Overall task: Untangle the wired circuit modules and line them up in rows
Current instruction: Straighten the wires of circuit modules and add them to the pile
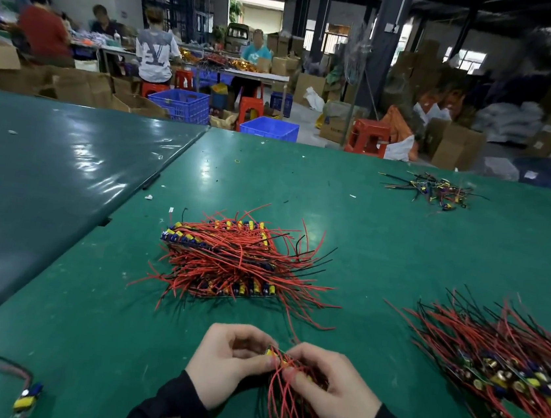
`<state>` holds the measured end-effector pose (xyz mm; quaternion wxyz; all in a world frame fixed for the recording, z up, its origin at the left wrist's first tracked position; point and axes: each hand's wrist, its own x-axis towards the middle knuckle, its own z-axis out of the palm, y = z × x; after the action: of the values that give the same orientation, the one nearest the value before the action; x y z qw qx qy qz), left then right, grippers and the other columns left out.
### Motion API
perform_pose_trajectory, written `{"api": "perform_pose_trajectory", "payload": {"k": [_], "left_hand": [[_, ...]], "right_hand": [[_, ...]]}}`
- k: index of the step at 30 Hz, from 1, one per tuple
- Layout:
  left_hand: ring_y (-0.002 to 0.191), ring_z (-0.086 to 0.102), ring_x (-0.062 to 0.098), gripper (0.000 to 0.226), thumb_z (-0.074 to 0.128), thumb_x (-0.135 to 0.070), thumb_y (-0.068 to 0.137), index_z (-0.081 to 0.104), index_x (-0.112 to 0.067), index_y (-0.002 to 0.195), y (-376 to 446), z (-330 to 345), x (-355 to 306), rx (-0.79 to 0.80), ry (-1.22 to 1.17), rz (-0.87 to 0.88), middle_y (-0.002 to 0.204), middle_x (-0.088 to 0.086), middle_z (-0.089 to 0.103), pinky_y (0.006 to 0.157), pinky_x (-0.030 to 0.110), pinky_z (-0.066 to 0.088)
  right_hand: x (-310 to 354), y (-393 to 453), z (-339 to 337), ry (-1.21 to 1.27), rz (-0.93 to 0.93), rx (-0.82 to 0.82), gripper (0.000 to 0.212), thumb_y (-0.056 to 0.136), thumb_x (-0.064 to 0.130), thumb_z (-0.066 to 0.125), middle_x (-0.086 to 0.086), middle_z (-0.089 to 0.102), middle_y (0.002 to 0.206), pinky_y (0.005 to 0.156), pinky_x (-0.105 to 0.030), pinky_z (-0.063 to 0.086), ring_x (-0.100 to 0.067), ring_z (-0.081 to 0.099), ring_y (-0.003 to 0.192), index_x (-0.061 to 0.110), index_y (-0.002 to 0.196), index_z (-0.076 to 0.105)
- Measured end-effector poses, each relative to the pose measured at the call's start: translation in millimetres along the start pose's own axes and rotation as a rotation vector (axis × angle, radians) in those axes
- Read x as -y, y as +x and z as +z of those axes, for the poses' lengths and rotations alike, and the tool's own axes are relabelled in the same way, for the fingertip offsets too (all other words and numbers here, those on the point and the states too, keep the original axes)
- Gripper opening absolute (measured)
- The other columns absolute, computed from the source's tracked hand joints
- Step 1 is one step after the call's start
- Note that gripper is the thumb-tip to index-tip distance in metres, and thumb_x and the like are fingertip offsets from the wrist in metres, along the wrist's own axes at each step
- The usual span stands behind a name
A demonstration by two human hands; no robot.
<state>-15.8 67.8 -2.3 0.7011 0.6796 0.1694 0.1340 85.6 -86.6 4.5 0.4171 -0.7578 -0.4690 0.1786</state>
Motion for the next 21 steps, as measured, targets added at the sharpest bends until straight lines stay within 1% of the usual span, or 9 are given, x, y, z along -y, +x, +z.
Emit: {"api": "perform_pose_trajectory", "payload": {"k": [2,4,8,11,14,16,18,19,21], "left_hand": [[0.062,0.062,0.014,0.018,0.075,0.010,0.069,0.070,-0.007,0.072,0,-1,-1,0.006,0.006,-0.008,0.068,0.008,0.069,0.062,0.020,0.051],[0.061,0.062,0.013,0.017,0.074,0.011,0.069,0.070,-0.005,0.074,1,-2,-2,0.010,0.011,-0.020,0.069,0.008,0.068,0.062,0.020,0.051],[0.062,0.062,0.014,0.017,0.074,0.011,0.070,0.070,-0.005,0.074,2,-4,-2,0.023,0.009,-0.026,0.069,0.008,0.068,0.063,0.021,0.051],[0.060,0.061,0.012,0.019,0.072,0.013,0.070,0.070,-0.006,0.072,2,-7,-3,0.052,0.005,-0.038,0.068,0.008,0.068,0.061,0.019,0.050],[0.057,0.061,0.010,0.021,0.073,0.012,0.070,0.071,-0.009,0.070,1,-10,-3,0.095,-0.019,-0.065,0.067,0.008,0.067,0.059,0.018,0.048],[0.057,0.061,0.010,0.017,0.078,0.005,0.068,0.072,-0.012,0.067,2,-11,-4,0.115,-0.023,-0.068,0.067,0.007,0.068,0.059,0.018,0.049],[0.058,0.062,0.012,0.009,0.077,-0.004,0.063,0.074,-0.011,0.067,1,-13,-5,0.141,-0.064,-0.080,0.069,0.009,0.069,0.060,0.020,0.050],[0.059,0.063,0.014,0.008,0.074,-0.005,0.062,0.074,-0.009,0.069,1,-15,-5,0.156,-0.096,-0.089,0.070,0.010,0.069,0.060,0.022,0.051],[0.058,0.062,0.015,0.011,0.073,-0.003,0.061,0.073,-0.007,0.071,1,-19,-3,0.172,-0.160,-0.110,0.071,0.014,0.068,0.060,0.023,0.052]], "right_hand": [[0,0,2,0.000,-0.005,-0.037,0.015,0.084,0.033,0.060,-0.002,0.066,0.077,0.073,-0.037,0.048,-0.005,0.055,0.069,0.020,0.084,0.066],[1,1,3,0.005,-0.013,-0.039,0.015,0.084,0.034,0.059,0.001,0.064,0.072,0.069,-0.033,0.047,-0.001,0.053,0.067,0.020,0.083,0.065],[-1,2,4,-0.003,-0.052,-0.032,0.010,0.088,0.028,0.060,0.002,0.061,0.070,0.066,-0.031,0.045,-0.001,0.050,0.065,0.019,0.084,0.064],[-1,1,5,-0.004,-0.075,-0.005,0.007,0.090,0.020,0.060,0.010,0.055,0.066,0.063,-0.026,0.042,0.002,0.046,0.064,0.019,0.083,0.063],[0,2,4,0.010,-0.084,0.011,0.007,0.090,0.019,0.060,0.012,0.054,0.065,0.062,-0.020,0.039,0.004,0.044,0.062,0.018,0.084,0.063],[0,1,3,0.035,-0.085,0.025,0.007,0.090,0.019,0.061,0.012,0.055,0.066,0.063,-0.019,0.039,0.004,0.045,0.063,0.021,0.084,0.063],[0,1,2,0.084,-0.077,0.058,0.006,0.091,0.019,0.061,0.008,0.058,0.071,0.068,-0.024,0.041,0.001,0.048,0.069,0.019,0.086,0.064],[0,1,2,0.117,-0.070,0.072,0.006,0.091,0.019,0.060,0.006,0.059,0.074,0.071,-0.026,0.042,-0.001,0.049,0.072,0.017,0.088,0.064],[0,1,3,0.174,-0.055,0.077,0.007,0.091,0.018,0.061,0.003,0.061,0.076,0.072,-0.025,0.043,-0.002,0.050,0.074,0.013,0.090,0.065]]}}
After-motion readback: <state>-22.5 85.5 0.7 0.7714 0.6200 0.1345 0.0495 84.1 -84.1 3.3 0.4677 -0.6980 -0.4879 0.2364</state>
